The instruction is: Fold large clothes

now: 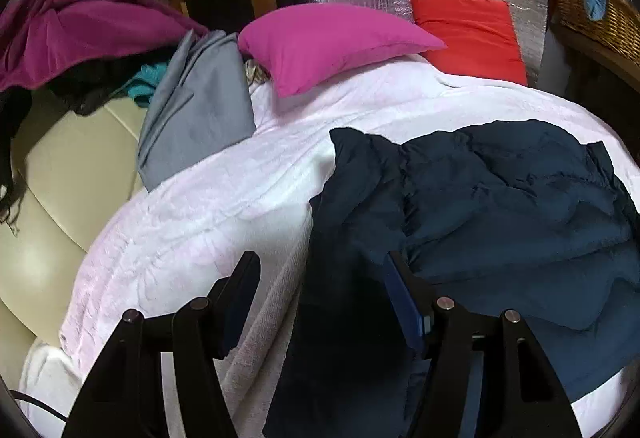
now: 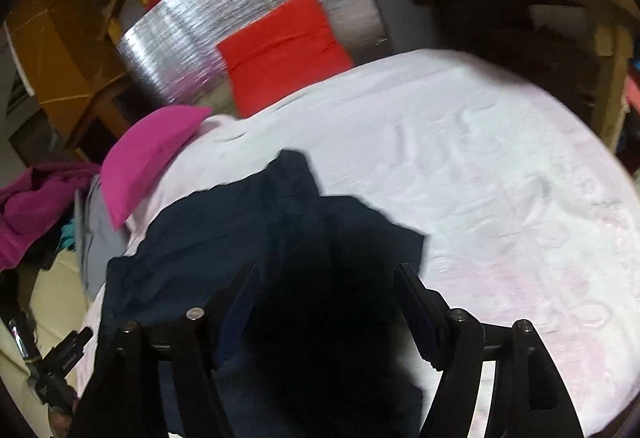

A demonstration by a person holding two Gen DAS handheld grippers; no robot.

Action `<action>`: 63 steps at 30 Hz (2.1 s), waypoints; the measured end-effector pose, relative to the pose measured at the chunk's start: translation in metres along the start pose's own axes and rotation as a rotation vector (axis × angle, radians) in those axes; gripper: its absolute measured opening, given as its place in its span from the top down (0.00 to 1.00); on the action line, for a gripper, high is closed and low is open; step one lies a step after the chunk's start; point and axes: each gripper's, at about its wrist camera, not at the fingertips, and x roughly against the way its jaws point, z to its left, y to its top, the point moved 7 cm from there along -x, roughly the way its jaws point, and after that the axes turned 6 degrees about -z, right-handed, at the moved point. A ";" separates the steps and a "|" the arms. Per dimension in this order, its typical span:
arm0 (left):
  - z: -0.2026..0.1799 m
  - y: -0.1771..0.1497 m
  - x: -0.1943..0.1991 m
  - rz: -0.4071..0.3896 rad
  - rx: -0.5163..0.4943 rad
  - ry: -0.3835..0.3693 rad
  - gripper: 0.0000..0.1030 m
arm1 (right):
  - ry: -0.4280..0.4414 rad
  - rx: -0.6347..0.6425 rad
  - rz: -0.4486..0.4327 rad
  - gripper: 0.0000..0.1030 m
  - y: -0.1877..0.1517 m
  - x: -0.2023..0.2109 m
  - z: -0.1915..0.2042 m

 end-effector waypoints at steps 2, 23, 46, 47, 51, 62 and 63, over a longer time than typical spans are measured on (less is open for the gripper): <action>-0.001 0.000 0.006 -0.013 -0.017 -0.004 0.37 | 0.013 0.025 0.022 0.29 -0.004 -0.008 0.013; 0.000 0.002 0.031 -0.069 -0.052 0.005 0.37 | 0.068 0.052 0.111 0.29 -0.032 -0.032 0.054; -0.001 0.004 0.033 -0.080 -0.057 0.020 0.37 | 0.065 0.018 0.128 0.29 -0.031 -0.032 0.048; -0.002 0.004 0.032 -0.076 -0.058 0.019 0.37 | 0.058 0.017 0.138 0.29 -0.033 -0.034 0.047; -0.010 -0.011 0.008 0.042 -0.059 -0.044 0.31 | 0.036 0.011 0.215 0.29 -0.045 -0.052 0.038; 0.033 -0.018 -0.046 0.212 0.244 -0.157 0.28 | 0.117 -0.150 0.088 0.29 -0.009 -0.007 -0.006; 0.036 -0.023 -0.056 0.252 0.280 -0.171 0.28 | 0.125 -0.168 0.090 0.29 -0.009 -0.006 -0.012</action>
